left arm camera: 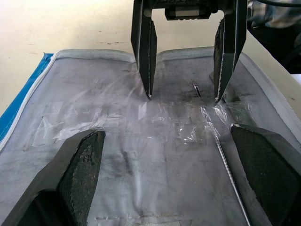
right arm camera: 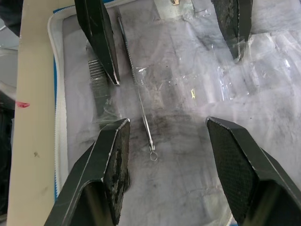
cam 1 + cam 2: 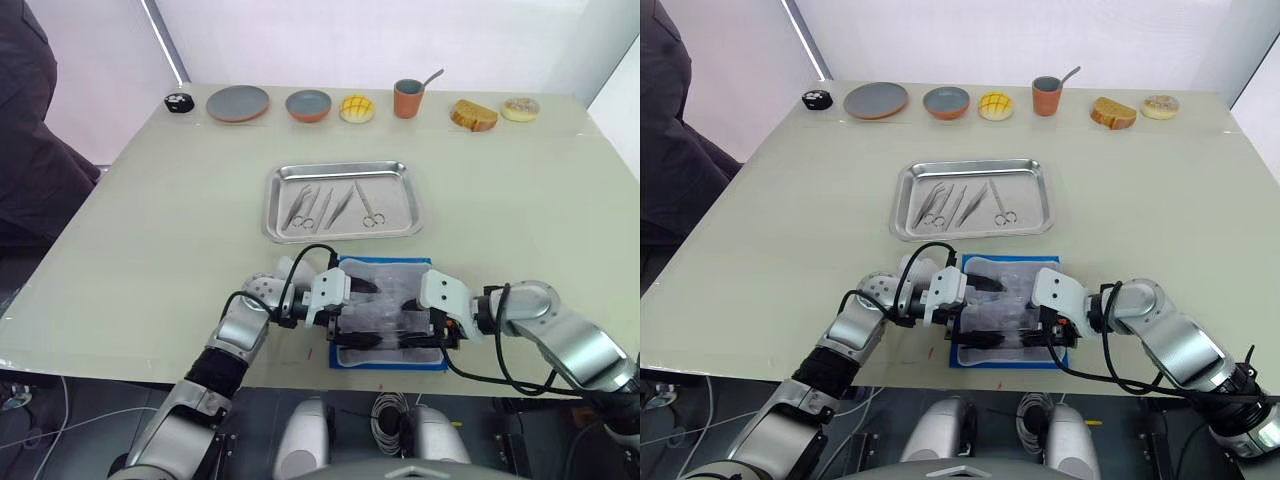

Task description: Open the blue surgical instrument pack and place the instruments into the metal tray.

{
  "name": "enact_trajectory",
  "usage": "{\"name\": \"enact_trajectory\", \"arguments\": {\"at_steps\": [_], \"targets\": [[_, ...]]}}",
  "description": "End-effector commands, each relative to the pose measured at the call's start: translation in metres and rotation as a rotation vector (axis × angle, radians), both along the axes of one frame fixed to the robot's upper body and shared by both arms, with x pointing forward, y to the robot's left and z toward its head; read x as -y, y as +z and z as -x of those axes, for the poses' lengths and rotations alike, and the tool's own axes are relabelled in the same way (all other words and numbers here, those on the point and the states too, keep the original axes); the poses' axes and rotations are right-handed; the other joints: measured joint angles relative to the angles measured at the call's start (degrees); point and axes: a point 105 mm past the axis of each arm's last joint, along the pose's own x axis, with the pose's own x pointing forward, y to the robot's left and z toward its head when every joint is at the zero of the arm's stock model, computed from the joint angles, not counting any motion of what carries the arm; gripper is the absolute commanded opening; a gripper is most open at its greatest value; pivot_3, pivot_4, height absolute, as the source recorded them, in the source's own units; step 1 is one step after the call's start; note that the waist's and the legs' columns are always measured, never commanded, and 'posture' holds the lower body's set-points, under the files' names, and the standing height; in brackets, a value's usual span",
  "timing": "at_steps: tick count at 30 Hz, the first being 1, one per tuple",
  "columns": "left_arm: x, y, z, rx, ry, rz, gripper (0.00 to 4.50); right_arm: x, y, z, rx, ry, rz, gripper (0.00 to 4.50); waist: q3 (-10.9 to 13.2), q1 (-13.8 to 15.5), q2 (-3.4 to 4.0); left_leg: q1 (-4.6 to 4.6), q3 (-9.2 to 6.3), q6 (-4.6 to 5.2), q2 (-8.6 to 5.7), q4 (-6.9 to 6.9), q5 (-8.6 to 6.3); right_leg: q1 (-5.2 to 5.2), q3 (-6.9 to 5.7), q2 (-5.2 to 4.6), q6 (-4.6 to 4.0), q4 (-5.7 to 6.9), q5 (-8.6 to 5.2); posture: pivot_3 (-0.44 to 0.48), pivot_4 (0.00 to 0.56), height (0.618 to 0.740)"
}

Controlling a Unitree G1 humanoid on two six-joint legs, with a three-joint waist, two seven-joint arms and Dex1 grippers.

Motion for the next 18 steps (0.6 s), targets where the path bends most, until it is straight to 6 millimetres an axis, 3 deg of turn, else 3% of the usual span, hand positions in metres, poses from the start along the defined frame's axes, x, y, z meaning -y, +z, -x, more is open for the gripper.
{"name": "enact_trajectory", "arguments": {"at_steps": [1,2,6,7,18], "targets": [[0.002,-0.019,0.004,-0.056,0.005,-0.055,4.50,0.002,-0.010,0.001,0.007,0.017,0.056,2.19,-0.01,0.00,0.02,0.01,0.00,0.00,0.00,0.00,0.00,0.00,0.00,0.00,0.00,0.00,0.00,0.000,0.150,0.740],[0.002,-0.018,0.004,-0.056,0.005,-0.054,4.50,0.004,-0.015,0.002,0.008,0.019,0.078,2.03,-0.02,0.00,0.02,0.01,0.00,0.00,0.00,0.00,0.00,0.00,0.00,0.00,0.00,0.01,0.00,0.000,0.150,0.740],[0.003,-0.017,0.005,-0.054,0.003,-0.051,4.50,0.011,-0.032,0.010,-0.041,0.028,0.132,0.29,-0.11,0.01,-0.05,0.02,0.00,0.00,0.00,0.00,0.00,0.01,0.00,0.00,0.00,-0.01,0.00,0.000,0.150,0.740],[0.003,-0.016,0.005,-0.054,0.003,-0.050,4.50,0.010,-0.032,0.010,-0.046,0.023,0.123,0.07,-0.18,0.01,-0.08,0.02,0.00,0.00,0.00,0.00,0.00,0.01,0.00,0.00,0.00,-0.01,0.00,0.000,0.150,0.740],[0.006,-0.014,0.005,-0.051,0.006,-0.049,4.50,0.011,-0.017,0.003,-0.018,0.019,0.079,0.07,-0.27,0.05,-0.15,0.03,0.00,0.00,0.00,0.00,0.00,0.02,0.00,0.00,0.00,-0.01,0.00,0.000,0.150,0.740]]}}
